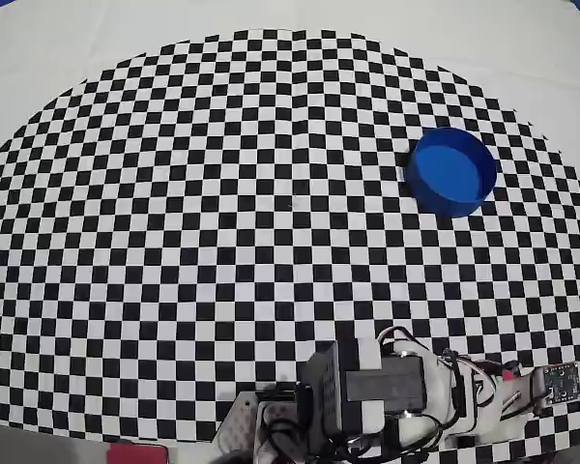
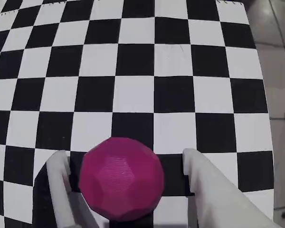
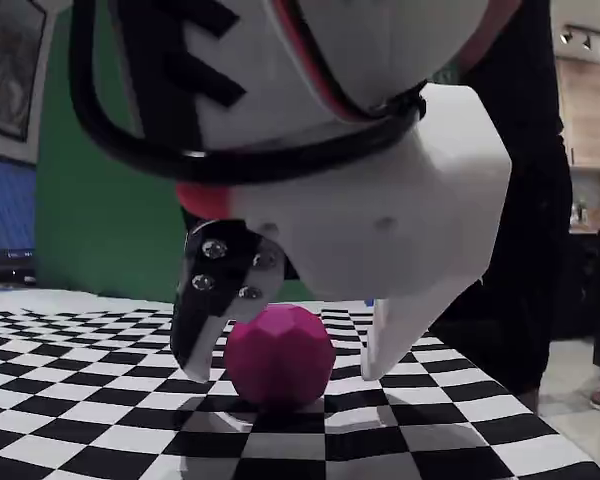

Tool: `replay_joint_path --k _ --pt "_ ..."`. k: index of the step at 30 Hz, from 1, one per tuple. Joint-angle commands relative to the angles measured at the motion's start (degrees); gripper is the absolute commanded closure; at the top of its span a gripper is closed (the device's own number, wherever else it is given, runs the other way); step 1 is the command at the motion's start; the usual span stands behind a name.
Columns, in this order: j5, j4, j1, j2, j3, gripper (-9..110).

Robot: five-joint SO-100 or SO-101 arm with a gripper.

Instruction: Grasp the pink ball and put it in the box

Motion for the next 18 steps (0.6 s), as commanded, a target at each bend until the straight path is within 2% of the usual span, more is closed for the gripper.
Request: replay_joint_path --k 1,18 --pt "0.4 -0.9 -0.5 -0.1 -0.2 74" --pt "0.4 -0.9 -1.1 -0.1 0.2 74"
